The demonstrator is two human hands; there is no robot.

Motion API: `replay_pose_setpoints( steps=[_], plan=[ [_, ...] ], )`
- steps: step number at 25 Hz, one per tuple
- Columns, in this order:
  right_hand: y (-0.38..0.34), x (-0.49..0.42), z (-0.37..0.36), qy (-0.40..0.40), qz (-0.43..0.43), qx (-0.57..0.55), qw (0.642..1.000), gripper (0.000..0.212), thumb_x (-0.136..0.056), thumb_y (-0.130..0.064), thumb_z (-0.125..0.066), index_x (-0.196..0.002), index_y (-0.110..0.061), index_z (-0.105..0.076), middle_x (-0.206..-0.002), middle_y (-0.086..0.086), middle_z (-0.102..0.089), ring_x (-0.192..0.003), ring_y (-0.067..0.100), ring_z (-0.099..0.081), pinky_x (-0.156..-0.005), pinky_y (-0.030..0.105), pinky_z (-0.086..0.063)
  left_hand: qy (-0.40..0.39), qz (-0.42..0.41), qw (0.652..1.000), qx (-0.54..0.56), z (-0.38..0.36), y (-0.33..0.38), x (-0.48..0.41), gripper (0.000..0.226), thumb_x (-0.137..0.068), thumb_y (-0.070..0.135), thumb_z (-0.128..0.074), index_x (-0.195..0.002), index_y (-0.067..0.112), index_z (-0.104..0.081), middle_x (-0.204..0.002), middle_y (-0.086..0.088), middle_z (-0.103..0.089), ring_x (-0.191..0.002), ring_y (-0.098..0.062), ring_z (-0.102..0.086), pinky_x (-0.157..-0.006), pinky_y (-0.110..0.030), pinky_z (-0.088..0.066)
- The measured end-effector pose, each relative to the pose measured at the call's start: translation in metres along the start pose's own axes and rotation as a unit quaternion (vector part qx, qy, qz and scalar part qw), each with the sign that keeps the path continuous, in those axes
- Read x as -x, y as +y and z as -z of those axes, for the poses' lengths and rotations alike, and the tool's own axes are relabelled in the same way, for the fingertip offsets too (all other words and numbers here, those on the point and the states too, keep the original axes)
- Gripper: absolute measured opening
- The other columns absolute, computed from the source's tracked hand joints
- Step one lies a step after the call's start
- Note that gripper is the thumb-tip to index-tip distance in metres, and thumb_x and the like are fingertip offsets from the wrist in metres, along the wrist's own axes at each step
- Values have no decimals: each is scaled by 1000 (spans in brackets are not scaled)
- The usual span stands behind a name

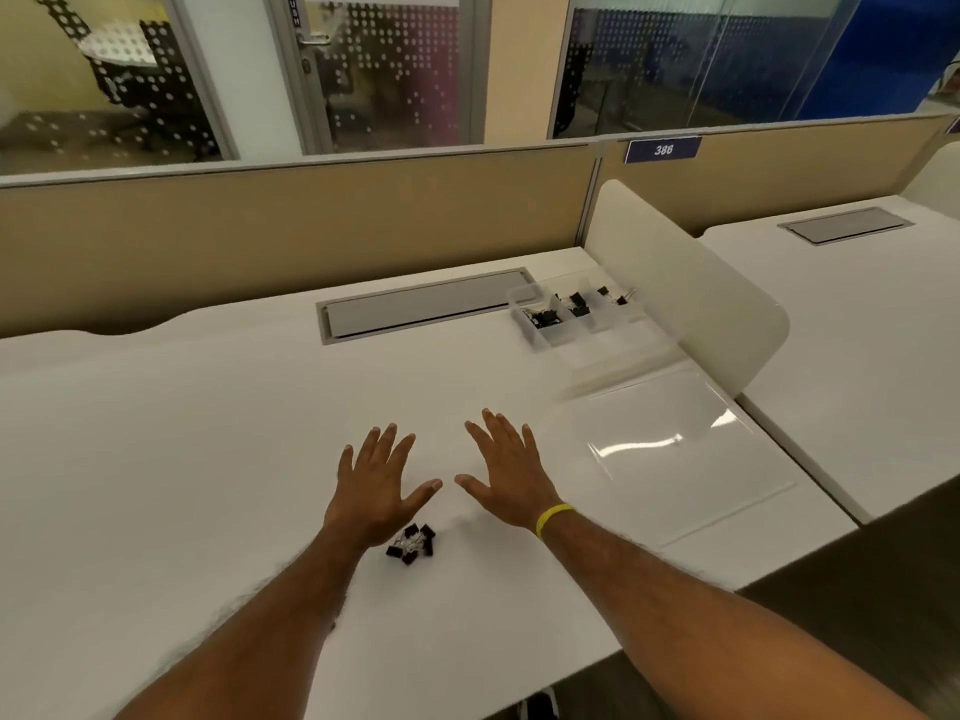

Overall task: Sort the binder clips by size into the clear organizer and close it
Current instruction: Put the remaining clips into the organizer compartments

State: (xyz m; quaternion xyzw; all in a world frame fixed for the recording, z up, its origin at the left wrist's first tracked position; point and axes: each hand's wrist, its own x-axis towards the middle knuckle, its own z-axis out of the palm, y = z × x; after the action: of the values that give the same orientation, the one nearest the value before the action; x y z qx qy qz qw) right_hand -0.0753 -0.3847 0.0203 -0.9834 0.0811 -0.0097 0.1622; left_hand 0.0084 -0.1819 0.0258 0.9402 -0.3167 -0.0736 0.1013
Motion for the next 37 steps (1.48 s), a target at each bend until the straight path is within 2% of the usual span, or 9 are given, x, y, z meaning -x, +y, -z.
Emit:
replay_pose_setpoints(
  steps=[9, 12, 15, 17, 19, 24, 29, 33, 37],
  plan=[
    [-67, 43, -47, -54, 29, -35, 998, 72, -95, -51, -45, -154, -27, -11, -163, -1, 2, -150, 17, 5, -121, 41, 8, -10, 42, 998, 35, -21, -75, 91, 100, -74, 86, -4, -153, 27, -19, -163, 0, -9, -150, -19, -2, -120, -49, -4],
    [-84, 42, -51, -65, 67, -63, 994, 72, -94, -48, -47, -154, -25, -14, -163, -1, -2, -150, 15, 3, -122, 38, 5, 1, 58, 996, 62, -24, -86, 113, 98, -75, 85, -8, -151, 26, -23, -162, -1, -15, -149, -20, -8, -120, -46, -10],
    [-105, 42, -57, -73, 150, -82, 983, 75, -91, -51, -56, -152, -20, -25, -161, 1, -16, -149, 15, -9, -122, 33, -5, 17, 61, 994, 94, -25, -95, 137, 91, -79, 82, -24, -148, 24, -31, -159, -1, -24, -147, -19, -17, -118, -41, -18],
    [-122, 40, -61, -100, 207, -86, 969, 79, -84, -51, -66, -147, -17, -34, -156, 3, -29, -144, 17, -23, -120, 33, -21, 17, 43, 994, 95, -27, -100, 154, 83, -82, 76, -38, -146, 23, -35, -156, -1, -30, -144, -17, -24, -115, -38, -23],
    [-138, 38, -66, -127, 245, -75, 958, 79, -78, -50, -72, -142, -15, -40, -145, 4, -41, -133, 19, -37, -111, 33, -34, 9, 29, 996, 79, -32, -104, 168, 82, -82, 73, -42, -145, 21, -36, -153, -1, -34, -142, -17, -29, -113, -38, -26],
    [-160, 33, -81, -210, 234, -32, 949, 87, -72, -54, -75, -141, -16, -38, -130, 3, -42, -117, 20, -46, -95, 39, -48, 13, 48, 997, 58, -39, -106, 183, 80, -81, 66, -45, -144, 17, -39, -149, -3, -39, -137, -21, -36, -110, -40, -30],
    [-168, 29, -89, -232, 228, -32, 945, 73, -72, -53, -75, -130, -17, -49, -119, 0, -42, -101, 21, -54, -84, 40, -53, 25, 58, 994, 90, -38, -99, 185, 64, -82, 55, -47, -134, 18, -50, -131, 1, -47, -113, -18, -48, -94, -32, -43],
    [-169, 29, -91, -227, 225, -57, 946, 51, -78, -42, -73, -121, -19, -55, -114, 1, -45, -94, 22, -55, -80, 39, -52, 29, 79, 986, 143, -38, -92, 183, 40, -89, 35, -57, -125, 19, -56, -125, 5, -46, -108, -12, -48, -87, -26, -45],
    [-172, 28, -87, -223, 225, -56, 947, 36, -83, -38, -68, -113, -20, -60, -105, 2, -47, -87, 22, -55, -73, 35, -48, 35, 89, 981, 168, -40, -89, 181, 29, -89, 29, -57, -116, 18, -62, -118, 7, -49, -101, -10, -52, -83, -25, -48]
  ],
)
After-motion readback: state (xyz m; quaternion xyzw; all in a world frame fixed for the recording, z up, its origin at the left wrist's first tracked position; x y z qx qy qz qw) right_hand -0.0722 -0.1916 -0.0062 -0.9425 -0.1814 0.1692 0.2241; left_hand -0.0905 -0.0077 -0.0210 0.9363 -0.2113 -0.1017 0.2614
